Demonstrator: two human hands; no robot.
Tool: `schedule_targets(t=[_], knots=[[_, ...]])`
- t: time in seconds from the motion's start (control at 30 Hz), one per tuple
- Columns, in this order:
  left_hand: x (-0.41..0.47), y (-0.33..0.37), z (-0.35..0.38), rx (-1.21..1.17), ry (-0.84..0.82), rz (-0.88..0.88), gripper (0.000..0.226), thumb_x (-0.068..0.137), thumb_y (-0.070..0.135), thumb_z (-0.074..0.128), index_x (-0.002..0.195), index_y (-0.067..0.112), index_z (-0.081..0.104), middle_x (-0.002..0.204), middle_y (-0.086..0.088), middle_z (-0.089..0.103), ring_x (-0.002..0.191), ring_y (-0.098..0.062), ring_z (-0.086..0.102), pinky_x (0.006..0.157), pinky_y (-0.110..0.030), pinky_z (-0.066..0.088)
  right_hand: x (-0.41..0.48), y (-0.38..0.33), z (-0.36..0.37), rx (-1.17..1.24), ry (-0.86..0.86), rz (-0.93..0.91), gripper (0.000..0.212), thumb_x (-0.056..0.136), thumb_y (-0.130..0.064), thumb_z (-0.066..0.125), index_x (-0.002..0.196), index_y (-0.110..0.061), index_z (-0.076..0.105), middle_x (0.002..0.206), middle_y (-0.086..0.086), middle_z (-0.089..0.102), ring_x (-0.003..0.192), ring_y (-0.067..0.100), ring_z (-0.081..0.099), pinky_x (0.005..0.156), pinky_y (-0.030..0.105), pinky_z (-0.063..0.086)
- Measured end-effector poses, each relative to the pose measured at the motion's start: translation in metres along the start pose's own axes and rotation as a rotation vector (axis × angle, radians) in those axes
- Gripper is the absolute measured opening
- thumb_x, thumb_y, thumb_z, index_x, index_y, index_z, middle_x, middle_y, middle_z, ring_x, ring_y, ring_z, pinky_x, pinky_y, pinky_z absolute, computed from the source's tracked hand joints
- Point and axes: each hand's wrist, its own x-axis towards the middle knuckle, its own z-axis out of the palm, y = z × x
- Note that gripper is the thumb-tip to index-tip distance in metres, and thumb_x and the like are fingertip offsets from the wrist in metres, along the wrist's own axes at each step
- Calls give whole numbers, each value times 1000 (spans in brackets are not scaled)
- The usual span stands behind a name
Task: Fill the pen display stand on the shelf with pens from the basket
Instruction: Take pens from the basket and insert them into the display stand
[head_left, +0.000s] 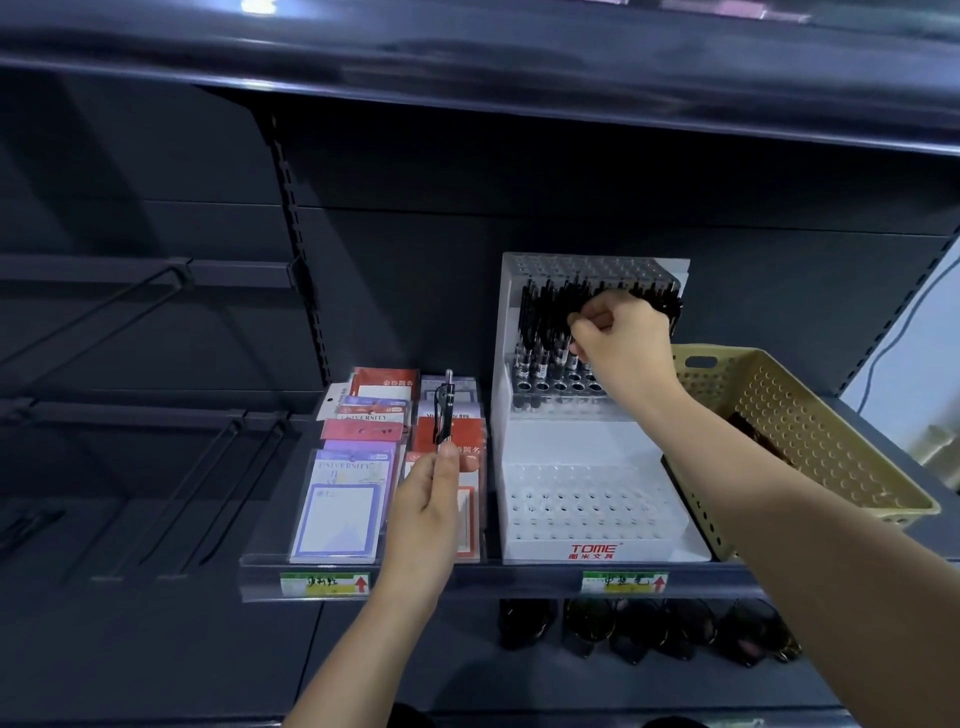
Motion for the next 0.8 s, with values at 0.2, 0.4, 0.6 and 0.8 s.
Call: schedule_targets(t=[0.2,0.4,0.6,0.8], knots=[[1,-5,0,-36,-27,-51,43,99,40,29,92,20,66,68,10,54,78,-13,50,84,-34,40,-1,11,5,-58,-78,48,17,92,-18,55,95,-5,65,77,11,69,69,25,66,57,25,50],[1,-2,3,-58,-68,-59,38,95,34,32,100,13,64,78,-8,56,78,-24,53,84,-36,44,-4,12,4,-13,-75,70,17,91,-19,58,97,-5,66,78,9,69,72,21,65,57,19,48],[-2,7,7,-43,-110,29,19,97,19,43,85,24,57,75,14,56,76,-2,53,83,-27,44,-36,4,-3,45,-84,10,8,90,-22,60,94,-15,63,72,-11,57,63,1,52,54,10,40],[-3,4,18,-29,-153,80,8,93,24,53,95,24,60,79,17,58,72,1,51,75,-22,42,-79,-5,2,145,-357,-14,13,85,-28,67,89,-15,67,80,-4,66,74,10,61,71,28,56]])
